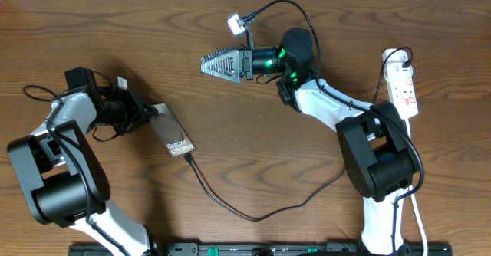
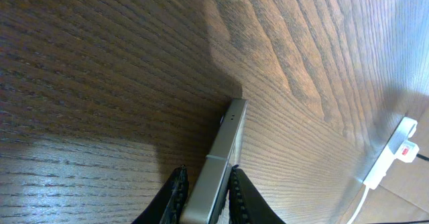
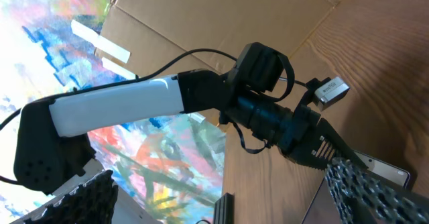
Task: Plug charger to phone and switch on socket
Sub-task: 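Lay the phone flat on the table and open the left gripper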
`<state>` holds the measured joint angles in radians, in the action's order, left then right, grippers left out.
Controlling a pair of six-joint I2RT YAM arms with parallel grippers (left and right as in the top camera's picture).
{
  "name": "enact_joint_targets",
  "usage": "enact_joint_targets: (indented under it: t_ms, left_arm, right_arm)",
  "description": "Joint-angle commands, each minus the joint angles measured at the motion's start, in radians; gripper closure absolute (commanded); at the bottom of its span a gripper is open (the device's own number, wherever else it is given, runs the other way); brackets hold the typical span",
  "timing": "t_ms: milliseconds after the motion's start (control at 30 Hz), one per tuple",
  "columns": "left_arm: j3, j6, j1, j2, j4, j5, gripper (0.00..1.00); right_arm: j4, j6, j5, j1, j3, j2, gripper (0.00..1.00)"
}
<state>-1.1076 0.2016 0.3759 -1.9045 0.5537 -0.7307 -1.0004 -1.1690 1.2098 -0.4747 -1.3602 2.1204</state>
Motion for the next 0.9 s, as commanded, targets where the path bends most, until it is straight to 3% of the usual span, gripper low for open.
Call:
enact_joint_targets:
  t_ms: [0,333,467,867]
  left_arm:
    - [0.006,-0.014,-0.002,-0.005,0.010,-0.015,0.83]
    - [0.006,-0.014,-0.002,-0.005,0.020,-0.008,0.83]
    - [0.006,-0.014,-0.002,-0.005,0.021,-0.008,0.70]
    - [0.006,-0.014,-0.002,-0.005,0.021,-0.008,0.69]
  right_arm:
    - [-0.001,0.018,0.005,0.008,-0.014,0.004,0.01]
    - [-0.001,0.018,0.005,0.008,-0.014,0.004,0.01]
    - [-0.001,0.018,0.005,0.008,-0.014,0.004,0.01]
    - [-0.001,0.018,0.005,0.008,-0.014,0.004,0.01]
